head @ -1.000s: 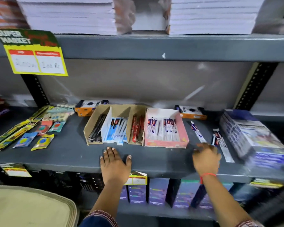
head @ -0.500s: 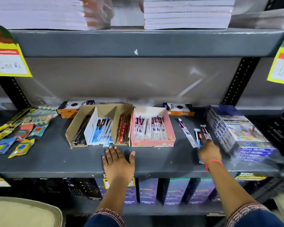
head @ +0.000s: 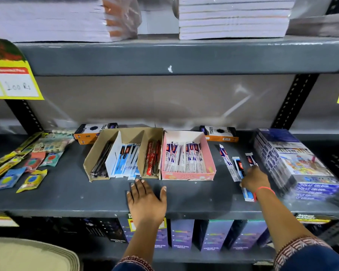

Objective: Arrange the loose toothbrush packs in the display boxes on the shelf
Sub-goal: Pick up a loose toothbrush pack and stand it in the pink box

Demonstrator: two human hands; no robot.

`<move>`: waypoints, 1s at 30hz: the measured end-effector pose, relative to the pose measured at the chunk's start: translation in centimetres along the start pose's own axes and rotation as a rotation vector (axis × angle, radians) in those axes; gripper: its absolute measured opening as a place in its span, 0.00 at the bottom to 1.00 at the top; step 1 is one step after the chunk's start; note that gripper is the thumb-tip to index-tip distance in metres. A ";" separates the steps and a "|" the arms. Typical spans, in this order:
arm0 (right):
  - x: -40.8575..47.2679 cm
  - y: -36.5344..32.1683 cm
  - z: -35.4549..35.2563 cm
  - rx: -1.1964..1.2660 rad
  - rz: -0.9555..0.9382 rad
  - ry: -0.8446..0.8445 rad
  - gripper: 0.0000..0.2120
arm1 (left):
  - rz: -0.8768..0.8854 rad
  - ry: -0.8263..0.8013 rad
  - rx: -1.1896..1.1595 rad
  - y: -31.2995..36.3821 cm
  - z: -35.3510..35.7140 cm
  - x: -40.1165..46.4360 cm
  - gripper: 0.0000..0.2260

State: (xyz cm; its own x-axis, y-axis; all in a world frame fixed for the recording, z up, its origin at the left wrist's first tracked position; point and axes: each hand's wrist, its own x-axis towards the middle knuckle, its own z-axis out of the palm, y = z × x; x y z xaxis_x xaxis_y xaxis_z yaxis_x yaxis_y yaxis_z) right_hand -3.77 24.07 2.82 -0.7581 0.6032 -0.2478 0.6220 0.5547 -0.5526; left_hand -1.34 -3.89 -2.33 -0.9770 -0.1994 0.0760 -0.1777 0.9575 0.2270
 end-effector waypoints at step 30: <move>-15.4 -8.1 0.6 1.021 -0.363 -0.597 0.13 | -0.002 0.028 -0.002 0.1 -0.3 -0.2 0.39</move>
State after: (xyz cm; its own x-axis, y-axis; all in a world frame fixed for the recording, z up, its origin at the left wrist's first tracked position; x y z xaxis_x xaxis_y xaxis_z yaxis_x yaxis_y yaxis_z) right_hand 2.73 9.97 10.63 -0.9919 0.0036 -0.1268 0.1227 -0.2269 -0.9662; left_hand -1.16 -3.81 -2.06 -0.9729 -0.2073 0.1023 -0.1797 0.9566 0.2293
